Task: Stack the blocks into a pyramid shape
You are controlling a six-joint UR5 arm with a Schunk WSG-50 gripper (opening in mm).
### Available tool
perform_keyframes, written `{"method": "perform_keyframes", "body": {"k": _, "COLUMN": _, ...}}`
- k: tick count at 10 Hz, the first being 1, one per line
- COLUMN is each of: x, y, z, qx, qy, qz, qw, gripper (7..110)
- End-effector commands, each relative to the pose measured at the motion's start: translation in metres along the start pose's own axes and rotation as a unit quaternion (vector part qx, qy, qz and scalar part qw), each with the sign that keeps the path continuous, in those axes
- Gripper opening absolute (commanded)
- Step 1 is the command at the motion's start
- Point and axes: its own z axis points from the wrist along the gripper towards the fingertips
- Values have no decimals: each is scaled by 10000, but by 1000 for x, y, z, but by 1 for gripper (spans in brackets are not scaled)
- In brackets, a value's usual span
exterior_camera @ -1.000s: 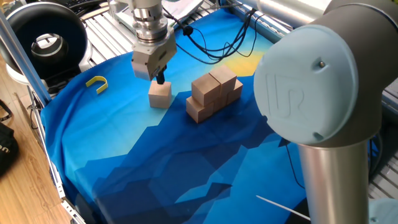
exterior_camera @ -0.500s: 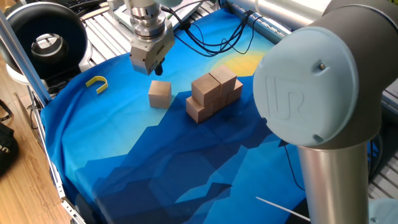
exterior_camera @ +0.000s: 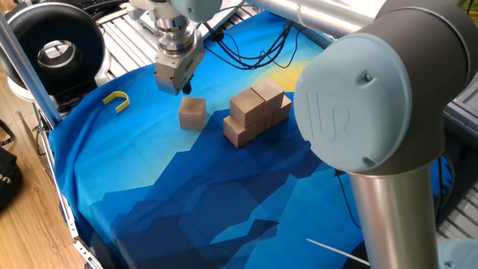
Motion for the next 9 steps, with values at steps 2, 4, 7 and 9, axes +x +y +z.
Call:
{"method": "perform_keyframes", "body": {"k": 2, "x": 38, "y": 45, "z": -8, "qx": -768, "qy": 604, "qz": 160, "qw": 9951, "gripper": 7}}
{"method": "perform_keyframes", "body": {"k": 4, "x": 56, "y": 61, "z": -23, "qx": -1023, "qy": 884, "qz": 288, "qw": 9904, "gripper": 7}}
{"method": "perform_keyframes", "body": {"k": 7, "x": 66, "y": 64, "z": -37, "qx": -976, "qy": 932, "qz": 365, "qw": 9902, "gripper": 7}}
{"method": "perform_keyframes", "body": {"k": 9, "x": 50, "y": 27, "z": -37, "qx": -206, "qy": 770, "qz": 488, "qw": 9956, "gripper": 7}}
